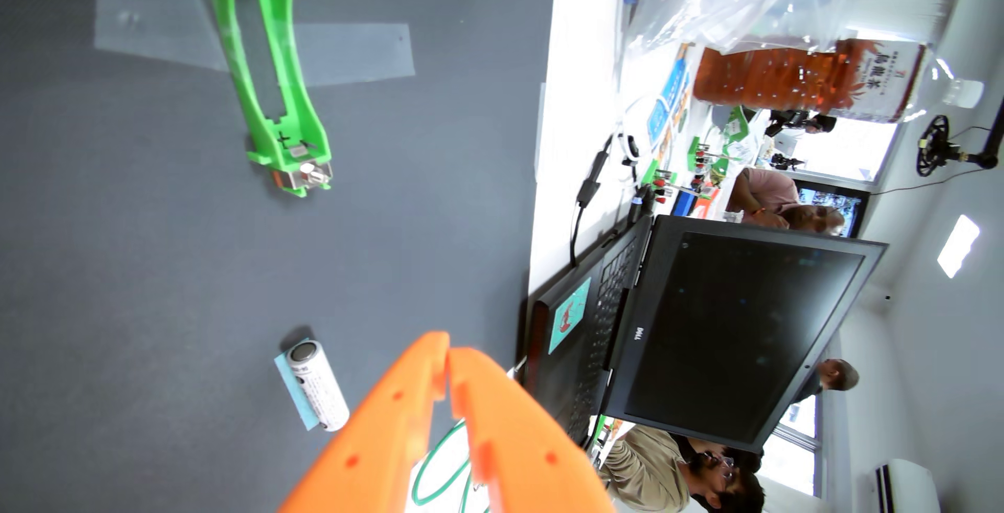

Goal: Insert Battery

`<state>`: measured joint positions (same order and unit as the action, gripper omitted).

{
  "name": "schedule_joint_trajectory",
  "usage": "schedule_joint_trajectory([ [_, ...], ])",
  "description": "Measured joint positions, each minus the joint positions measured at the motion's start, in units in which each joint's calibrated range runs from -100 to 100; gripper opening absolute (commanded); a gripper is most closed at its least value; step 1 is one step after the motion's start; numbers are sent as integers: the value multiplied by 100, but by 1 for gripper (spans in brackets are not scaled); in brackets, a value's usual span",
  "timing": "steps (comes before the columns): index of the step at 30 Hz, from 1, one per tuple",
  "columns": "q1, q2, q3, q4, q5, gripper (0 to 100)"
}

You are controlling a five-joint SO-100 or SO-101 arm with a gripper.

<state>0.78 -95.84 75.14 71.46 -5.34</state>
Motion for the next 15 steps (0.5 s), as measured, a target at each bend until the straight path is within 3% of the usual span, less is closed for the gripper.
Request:
schedule_joint_trajectory([
  [7, 369, 1256, -1257, 335, 194, 1],
  [15, 451, 4043, -2233, 544, 307, 1],
])
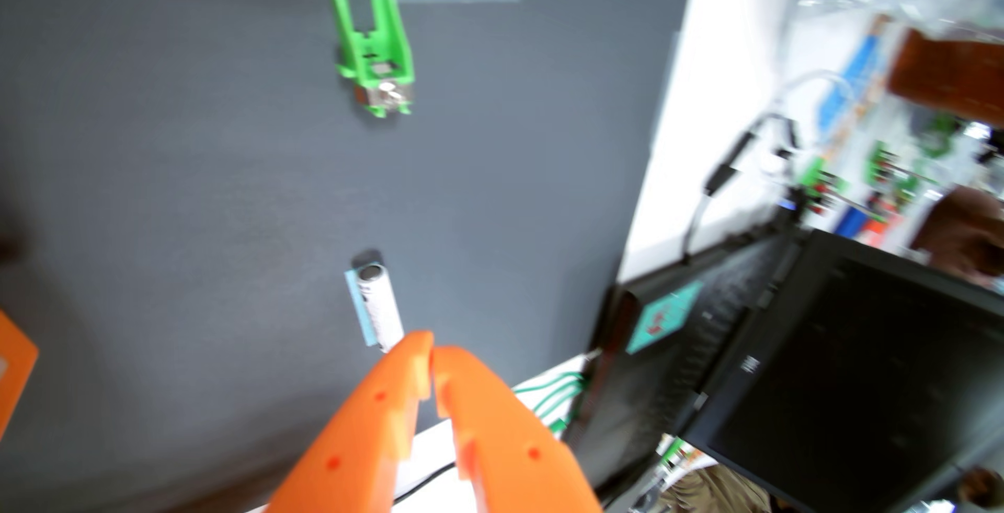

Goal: Insert Battery

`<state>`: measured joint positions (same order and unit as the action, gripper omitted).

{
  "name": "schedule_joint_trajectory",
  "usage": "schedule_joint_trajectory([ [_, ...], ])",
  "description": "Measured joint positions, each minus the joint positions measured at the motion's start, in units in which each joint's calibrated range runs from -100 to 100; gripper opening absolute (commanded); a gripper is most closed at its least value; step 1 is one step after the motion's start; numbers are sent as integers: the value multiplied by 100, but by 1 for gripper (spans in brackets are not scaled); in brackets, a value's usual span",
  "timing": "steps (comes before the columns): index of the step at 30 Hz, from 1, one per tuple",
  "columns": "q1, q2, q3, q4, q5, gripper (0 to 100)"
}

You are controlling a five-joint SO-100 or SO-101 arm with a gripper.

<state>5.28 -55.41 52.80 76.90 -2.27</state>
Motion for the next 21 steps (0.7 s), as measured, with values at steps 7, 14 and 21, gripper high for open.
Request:
schedule_joint_trajectory([
  [7, 664, 2230, -1148, 209, 174, 1],
  [14, 1983, 3611, -2396, 753, 930, 1],
  [21, 2122, 3902, -2685, 1146, 1420, 1],
])
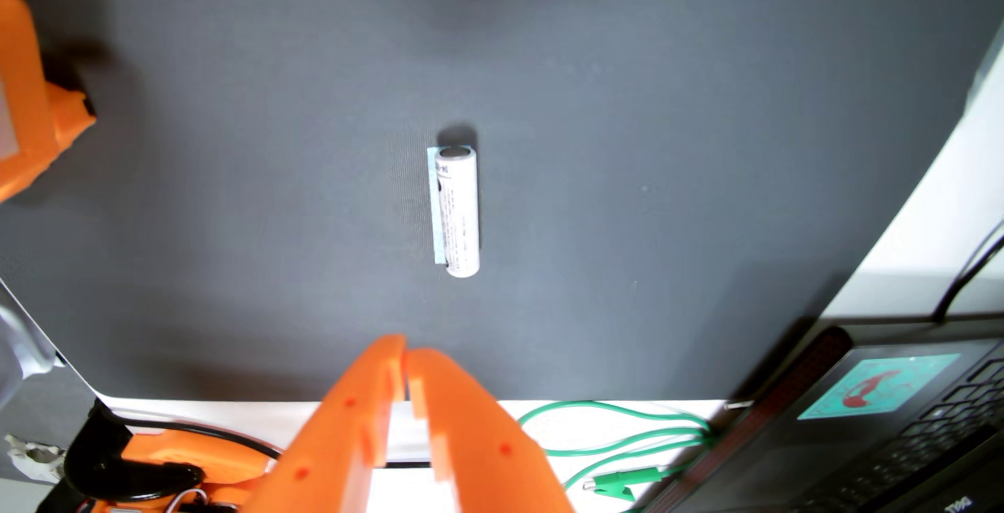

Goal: Insert Battery

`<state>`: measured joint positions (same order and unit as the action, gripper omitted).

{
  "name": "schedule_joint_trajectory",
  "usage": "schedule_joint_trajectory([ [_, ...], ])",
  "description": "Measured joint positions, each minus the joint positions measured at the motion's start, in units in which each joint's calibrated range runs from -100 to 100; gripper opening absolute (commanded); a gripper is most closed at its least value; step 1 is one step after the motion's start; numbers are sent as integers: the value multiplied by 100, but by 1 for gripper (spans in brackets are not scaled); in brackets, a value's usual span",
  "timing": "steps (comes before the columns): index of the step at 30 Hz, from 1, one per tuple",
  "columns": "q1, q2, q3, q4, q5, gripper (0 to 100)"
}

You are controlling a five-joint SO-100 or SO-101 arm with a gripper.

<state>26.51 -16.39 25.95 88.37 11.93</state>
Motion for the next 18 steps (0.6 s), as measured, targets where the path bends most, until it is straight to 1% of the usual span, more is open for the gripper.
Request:
schedule_joint_trajectory([
  [3, 213, 141, -18, -8, 174, 1],
  [7, 270, 499, -136, -25, 526, 1],
  [11, 475, 682, -199, -385, 715, 1],
  [14, 459, 715, -199, -669, 899, 1],
  [18, 508, 774, -199, -787, 1068, 3],
])
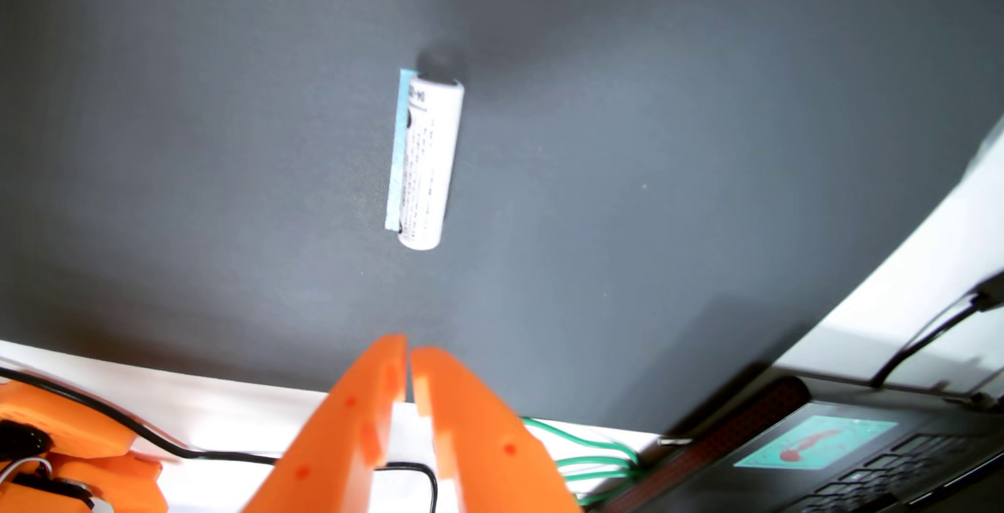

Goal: Insert Battery

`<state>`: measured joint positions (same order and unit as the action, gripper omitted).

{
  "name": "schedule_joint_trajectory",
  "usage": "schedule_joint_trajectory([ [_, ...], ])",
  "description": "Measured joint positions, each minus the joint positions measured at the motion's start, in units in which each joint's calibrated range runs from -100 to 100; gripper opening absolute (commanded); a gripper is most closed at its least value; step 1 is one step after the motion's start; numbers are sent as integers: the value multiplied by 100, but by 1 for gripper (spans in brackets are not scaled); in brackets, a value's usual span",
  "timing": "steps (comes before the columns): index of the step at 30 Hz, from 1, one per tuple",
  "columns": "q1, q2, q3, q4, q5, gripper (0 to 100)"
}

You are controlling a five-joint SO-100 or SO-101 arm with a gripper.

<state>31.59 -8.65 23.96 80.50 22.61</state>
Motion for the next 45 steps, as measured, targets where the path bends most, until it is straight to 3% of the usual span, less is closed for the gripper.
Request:
schedule_joint_trajectory([
  [4, 66, 0, 262, -385, 36, 11],
  [13, 41, 0, 967, -1021, 41, 11],
  [36, 369, 0, 1347, -1389, 20, 12],
  [45, 369, 0, 1420, -1414, 20, 18],
])
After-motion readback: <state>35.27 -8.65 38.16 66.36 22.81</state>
